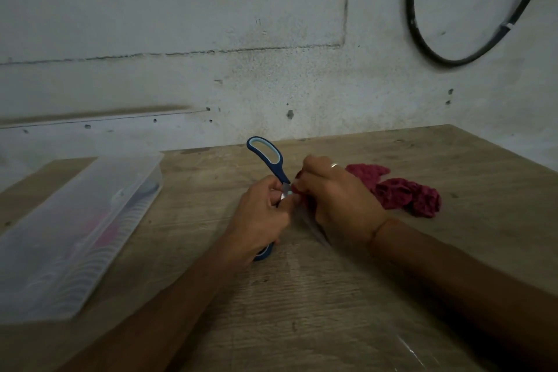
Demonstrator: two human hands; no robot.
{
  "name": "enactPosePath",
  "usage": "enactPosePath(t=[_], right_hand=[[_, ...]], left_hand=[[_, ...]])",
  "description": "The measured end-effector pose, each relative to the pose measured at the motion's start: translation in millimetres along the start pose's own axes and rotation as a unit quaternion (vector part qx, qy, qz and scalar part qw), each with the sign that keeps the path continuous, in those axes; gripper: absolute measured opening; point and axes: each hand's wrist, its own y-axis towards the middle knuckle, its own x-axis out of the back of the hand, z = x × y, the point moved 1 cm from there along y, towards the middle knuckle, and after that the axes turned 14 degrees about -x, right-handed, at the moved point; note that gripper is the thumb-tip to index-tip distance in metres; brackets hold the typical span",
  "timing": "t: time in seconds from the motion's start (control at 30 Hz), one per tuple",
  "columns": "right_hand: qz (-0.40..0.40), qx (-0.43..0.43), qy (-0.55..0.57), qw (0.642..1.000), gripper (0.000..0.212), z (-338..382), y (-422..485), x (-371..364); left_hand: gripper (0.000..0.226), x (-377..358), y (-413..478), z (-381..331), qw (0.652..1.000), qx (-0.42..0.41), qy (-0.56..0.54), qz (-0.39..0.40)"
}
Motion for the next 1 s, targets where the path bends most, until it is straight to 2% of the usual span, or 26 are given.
enactPosePath(t=[0.17,0.3,0.47,0.63,0.77,0.83,0.9,1.0], right_hand=[[-0.054,-0.076,-0.004,0.996,0.012,-28,16,6],[-0.011,-0.012,0.003,1.0,0.007,0,0,-3],[-0.053,-0.09,0.015,0.994,0.013,-33,17,5],[-0.012,-0.004,0.017,1.0,0.006,-3,0,-2],[-0.057,-0.063,0.021,0.996,0.016,-29,16,4],[-0.053,-0.043,0.023,0.997,0.005,-18,9,4],[-0.028,-0.005,0.018,0.999,0.014,-4,0,-1],[-0.043,-0.056,0.01,0.997,0.012,-21,12,5]], left_hand=[[0.008,-1,-1,0,1.0,0.012,-0.004,0.012],[0.007,0,-1,-2,1.0,0.013,-0.006,0.005],[0.01,0,-3,-2,1.0,0.016,-0.008,0.009],[0.006,0,-3,-3,1.0,0.004,-0.012,-0.002],[0.008,-2,-3,-2,1.0,0.004,-0.006,0.002],[0.008,-2,-3,-2,1.0,-0.007,0.0,-0.007],[0.006,-3,-3,-1,1.0,-0.022,0.008,-0.016],[0.003,-3,-3,-1,1.0,-0.019,-0.002,-0.019]])
